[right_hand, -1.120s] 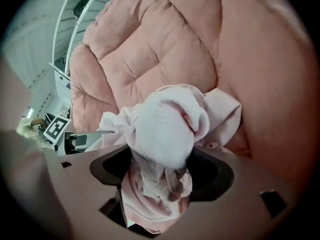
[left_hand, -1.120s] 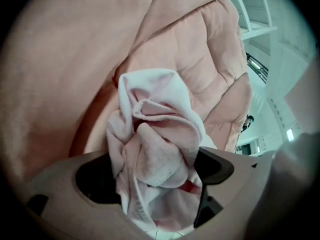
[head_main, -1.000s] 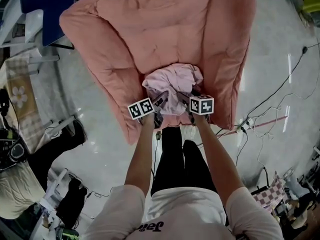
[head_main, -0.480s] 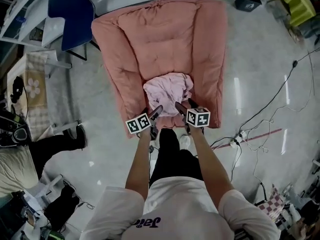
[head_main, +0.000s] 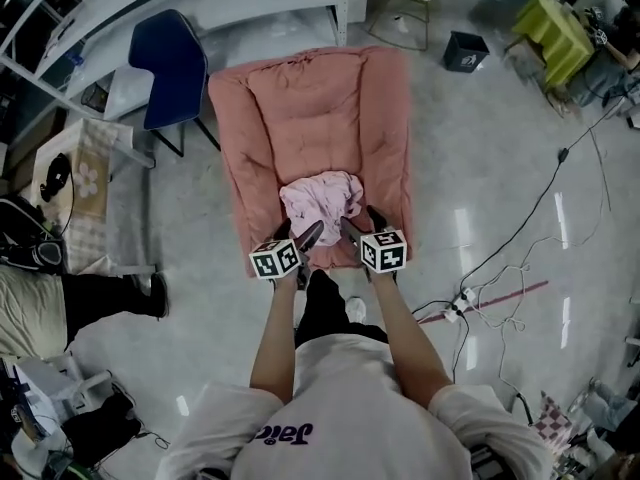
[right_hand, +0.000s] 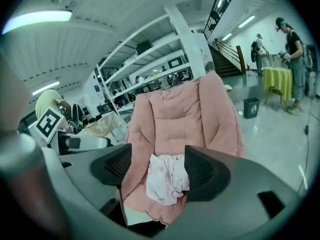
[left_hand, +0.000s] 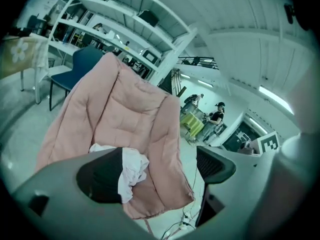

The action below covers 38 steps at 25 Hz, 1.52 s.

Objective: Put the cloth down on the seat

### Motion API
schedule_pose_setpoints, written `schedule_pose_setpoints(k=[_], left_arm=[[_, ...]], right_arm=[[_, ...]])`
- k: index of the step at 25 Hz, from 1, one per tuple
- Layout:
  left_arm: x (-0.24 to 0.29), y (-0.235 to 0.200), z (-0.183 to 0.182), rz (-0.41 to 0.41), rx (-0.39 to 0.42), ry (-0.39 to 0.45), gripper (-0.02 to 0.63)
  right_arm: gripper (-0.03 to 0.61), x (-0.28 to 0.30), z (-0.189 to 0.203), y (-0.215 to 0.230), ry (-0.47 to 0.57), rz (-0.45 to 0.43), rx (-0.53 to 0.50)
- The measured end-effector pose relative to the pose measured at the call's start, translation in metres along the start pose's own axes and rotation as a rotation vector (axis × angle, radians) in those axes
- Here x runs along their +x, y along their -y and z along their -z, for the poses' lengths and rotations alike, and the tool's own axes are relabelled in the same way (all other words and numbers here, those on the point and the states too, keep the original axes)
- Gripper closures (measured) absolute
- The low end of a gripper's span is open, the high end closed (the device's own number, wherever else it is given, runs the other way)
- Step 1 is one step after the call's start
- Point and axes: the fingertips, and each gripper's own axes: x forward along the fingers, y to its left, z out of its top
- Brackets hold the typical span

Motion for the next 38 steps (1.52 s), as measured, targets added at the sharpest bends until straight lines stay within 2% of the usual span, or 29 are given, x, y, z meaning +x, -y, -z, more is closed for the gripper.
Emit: schedule_pose_setpoints(k=[5,7,11,15,19,21,24,25,30,33,38], left_arm=[[-0.022,0.058,-0.045,0.016,0.182,0.110,0.141],[-0.037,0.079,-0.064,0.010,0.272,0.154,0.143],[-0.064,0.126,-0.102,-0.003,0.426,0.241,0.146],[-0.094,0.168,-0.143,0.000,0.467,0.361,0.160],[-0.121,0.201,-0.168,-0.004,0.526,0.447,0.208],[-0.134,0.214,-0.173,-0.016,0.557,0.485,0.262],[-0.153,0.228,-0.180,-0.053,0.602,0.550,0.415],[-0.158,0.232,-0.183,-0.065,0.613,0.570,0.440],[-0.176,0.236,-0.187,-0.107,0.624,0.617,0.529],[-0.184,0.236,-0.187,-0.115,0.624,0.644,0.574],[-0.190,0.237,-0.187,-0.135,0.627,0.668,0.599]], right_arm=[[0.242,-0.045,-0.053,-0.019,0.147,-0.078,0.013],[0.244,-0.059,-0.081,-0.035,0.198,-0.096,-0.027],[0.321,-0.097,-0.144,-0.057,0.326,-0.075,-0.132],[0.339,-0.136,-0.193,-0.070,0.399,-0.006,-0.255],[0.376,-0.168,-0.213,-0.074,0.454,0.059,-0.320],[0.394,-0.180,-0.217,-0.077,0.480,0.069,-0.330],[0.425,-0.195,-0.224,-0.083,0.515,0.067,-0.331],[0.434,-0.199,-0.227,-0.085,0.526,0.066,-0.332],[0.495,-0.216,-0.235,-0.095,0.567,0.076,-0.336],[0.517,-0.225,-0.236,-0.107,0.609,0.053,-0.343],[0.547,-0.232,-0.238,-0.113,0.635,0.046,-0.361]])
